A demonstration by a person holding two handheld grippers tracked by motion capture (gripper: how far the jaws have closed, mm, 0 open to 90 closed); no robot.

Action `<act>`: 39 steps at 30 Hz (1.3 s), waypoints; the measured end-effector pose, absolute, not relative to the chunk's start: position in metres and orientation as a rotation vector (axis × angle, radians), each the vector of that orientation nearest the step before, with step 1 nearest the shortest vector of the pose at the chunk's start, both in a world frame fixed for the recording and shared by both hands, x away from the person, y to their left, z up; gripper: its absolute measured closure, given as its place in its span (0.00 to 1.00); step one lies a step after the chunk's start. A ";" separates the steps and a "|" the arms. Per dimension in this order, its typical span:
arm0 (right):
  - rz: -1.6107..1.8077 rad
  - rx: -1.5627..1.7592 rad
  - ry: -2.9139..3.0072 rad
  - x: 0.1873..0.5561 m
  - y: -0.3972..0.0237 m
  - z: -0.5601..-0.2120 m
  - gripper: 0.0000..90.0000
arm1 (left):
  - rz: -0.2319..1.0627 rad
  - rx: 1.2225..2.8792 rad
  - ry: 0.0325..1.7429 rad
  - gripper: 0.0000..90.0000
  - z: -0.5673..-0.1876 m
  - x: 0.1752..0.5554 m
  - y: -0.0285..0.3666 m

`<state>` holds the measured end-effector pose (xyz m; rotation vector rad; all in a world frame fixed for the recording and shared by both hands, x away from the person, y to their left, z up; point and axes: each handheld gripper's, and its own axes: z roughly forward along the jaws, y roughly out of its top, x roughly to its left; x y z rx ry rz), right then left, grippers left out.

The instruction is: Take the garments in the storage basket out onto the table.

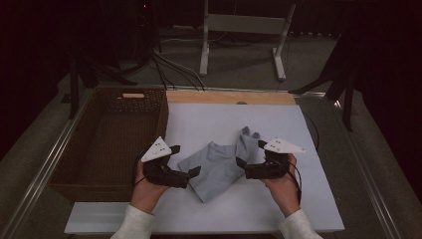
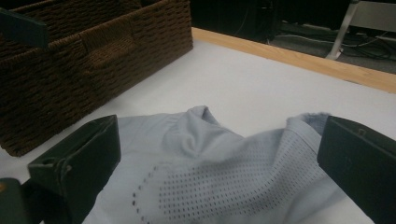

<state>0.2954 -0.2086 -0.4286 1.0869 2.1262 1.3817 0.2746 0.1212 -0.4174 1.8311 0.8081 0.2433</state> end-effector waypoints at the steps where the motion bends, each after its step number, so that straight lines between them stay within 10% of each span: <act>1: 1.382 1.087 2.126 0.295 -0.209 -0.429 0.00 | 0.243 1.831 0.808 0.00 -0.417 0.275 0.121; 39: 1.264 1.097 2.273 0.316 -0.174 -0.444 0.06 | 0.237 1.840 0.788 0.00 -0.415 0.272 0.119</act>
